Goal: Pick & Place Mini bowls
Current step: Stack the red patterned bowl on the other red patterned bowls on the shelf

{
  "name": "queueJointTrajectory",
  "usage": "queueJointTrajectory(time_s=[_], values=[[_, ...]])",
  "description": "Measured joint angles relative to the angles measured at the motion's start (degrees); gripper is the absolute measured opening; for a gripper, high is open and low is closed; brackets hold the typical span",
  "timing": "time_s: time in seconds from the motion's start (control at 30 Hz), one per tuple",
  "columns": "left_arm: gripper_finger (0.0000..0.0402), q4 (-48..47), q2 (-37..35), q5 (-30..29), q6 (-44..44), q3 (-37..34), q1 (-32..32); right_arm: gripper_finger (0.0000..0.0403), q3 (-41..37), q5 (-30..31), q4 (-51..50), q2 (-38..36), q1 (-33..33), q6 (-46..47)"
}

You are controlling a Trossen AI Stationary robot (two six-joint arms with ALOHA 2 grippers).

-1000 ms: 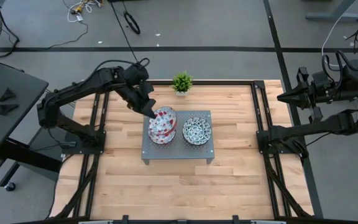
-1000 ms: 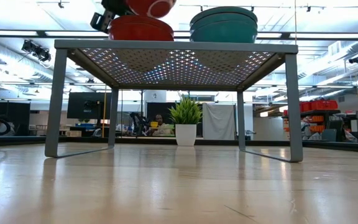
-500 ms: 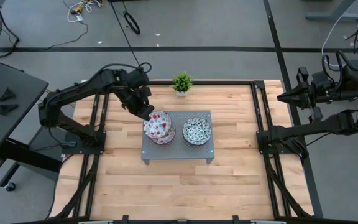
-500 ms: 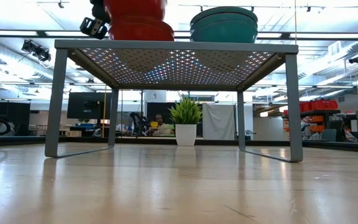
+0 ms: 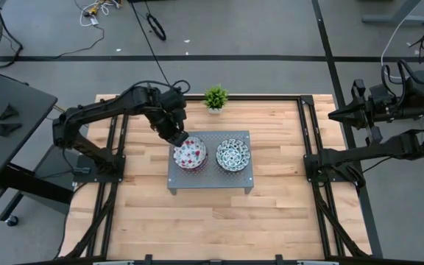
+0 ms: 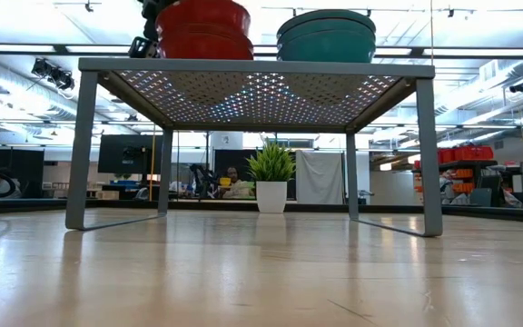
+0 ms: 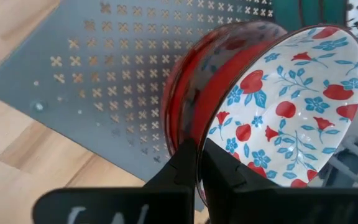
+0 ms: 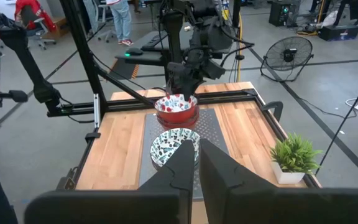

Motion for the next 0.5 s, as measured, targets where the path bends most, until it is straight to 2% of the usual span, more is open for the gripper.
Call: queueJointTrajectory(time_s=[0.5], values=[[0.0018,0.20,1.19,-0.42,2.48,0.00,0.00,0.0029,0.00,0.01,0.00,0.00,0.01,0.00]])
